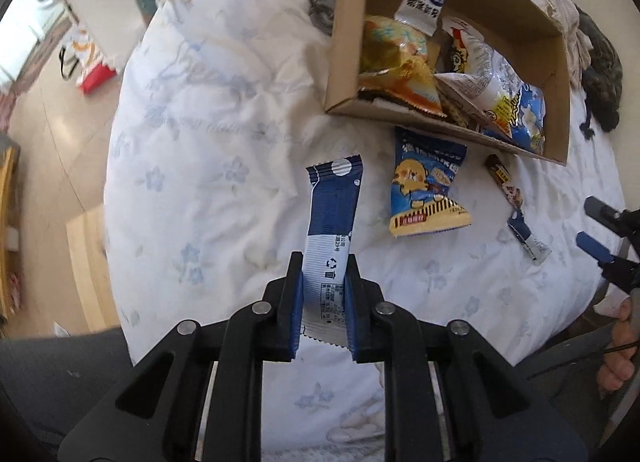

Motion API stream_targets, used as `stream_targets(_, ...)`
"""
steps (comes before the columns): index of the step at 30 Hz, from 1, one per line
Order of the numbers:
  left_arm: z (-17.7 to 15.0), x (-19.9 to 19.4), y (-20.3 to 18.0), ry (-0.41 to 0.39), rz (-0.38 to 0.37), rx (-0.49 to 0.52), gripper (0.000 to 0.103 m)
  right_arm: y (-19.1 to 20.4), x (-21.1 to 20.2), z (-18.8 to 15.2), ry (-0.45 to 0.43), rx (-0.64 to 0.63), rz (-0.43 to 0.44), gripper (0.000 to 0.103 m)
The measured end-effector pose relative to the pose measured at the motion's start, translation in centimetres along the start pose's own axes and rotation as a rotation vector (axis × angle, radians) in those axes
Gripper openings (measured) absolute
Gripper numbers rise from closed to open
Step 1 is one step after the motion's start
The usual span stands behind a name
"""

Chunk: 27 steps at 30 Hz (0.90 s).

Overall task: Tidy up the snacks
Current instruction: 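Grasp the blue-white stick packet with the left tool while the right tool lowers toward the blue tube packet, then grasp the blue-white tube packet with the right tool and lift it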

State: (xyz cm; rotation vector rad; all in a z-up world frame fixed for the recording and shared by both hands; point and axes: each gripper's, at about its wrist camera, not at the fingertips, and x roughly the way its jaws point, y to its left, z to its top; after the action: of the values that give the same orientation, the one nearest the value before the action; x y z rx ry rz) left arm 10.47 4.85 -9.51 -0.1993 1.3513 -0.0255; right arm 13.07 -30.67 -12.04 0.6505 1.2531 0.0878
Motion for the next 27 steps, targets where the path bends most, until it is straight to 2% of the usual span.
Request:
stream_targets(3, -0.6, -0.2, -0.2, -0.014, 0.012, 0.010, 0.015, -0.2, 1.3, 0.0, 0.031, -0.025, -0.041, 0.078)
stream_targets(6, -0.6, -0.5, -1.5, -0.045, 0.009, 0.057, 0.015, -0.4, 3.8, 0.0, 0.106, -0.068, -0.119, 0.078)
stream_targets(10, -0.6, -0.9, -3.0, -0.079, 0.027, 0.118, 0.015, 0.6, 7.3, 0.0, 0.147, -0.280, -0.370, 0.078)
stream_targets(11, -0.6, -0.8, -3.1, -0.073, 0.034, 0.126, 0.015, 0.5, 8.0, 0.0, 0.163, -0.305, -0.408, 0.078)
stream_targets(13, -0.5, -0.6, -2.7, -0.055, 0.034, 0.115, 0.015, 0.5, 9.2, -0.2, 0.198, -0.331, -0.430, 0.076)
stream_targets(15, -0.4, -0.3, -2.3, -0.033, 0.020, 0.092, 0.015, 0.9, 9.7, -0.4, 0.197, -0.372, -0.458, 0.076)
stream_targets(19, -0.3, 0.3, -2.0, -0.009, 0.001, 0.064, 0.015, 1.0, 10.2, -0.5, 0.210, -0.379, -0.458, 0.075)
stream_targets(21, -0.3, 0.3, -2.2, -0.008, -0.001, 0.065, 0.015, 1.2, 10.2, -0.7, 0.213, -0.390, -0.447, 0.066)
stream_targets(23, -0.3, 0.3, -2.3, -0.010, -0.003, 0.065, 0.015, 1.7, 10.3, -1.3, 0.226, -0.409, -0.426, 0.047)
stream_targets(24, -0.3, 0.3, -2.3, -0.010, -0.003, 0.064, 0.015, 2.0, 10.3, -1.6, 0.236, -0.424, -0.415, 0.043)
stream_targets(26, -0.4, 0.2, -2.4, -0.012, -0.006, 0.064, 0.015, 2.3, 10.3, -2.3, 0.246, -0.446, -0.403, 0.029)
stream_targets(27, -0.4, 0.2, -2.4, -0.013, -0.005, 0.066, 0.015, 2.5, 10.3, -2.6, 0.246, -0.465, -0.405, 0.027)
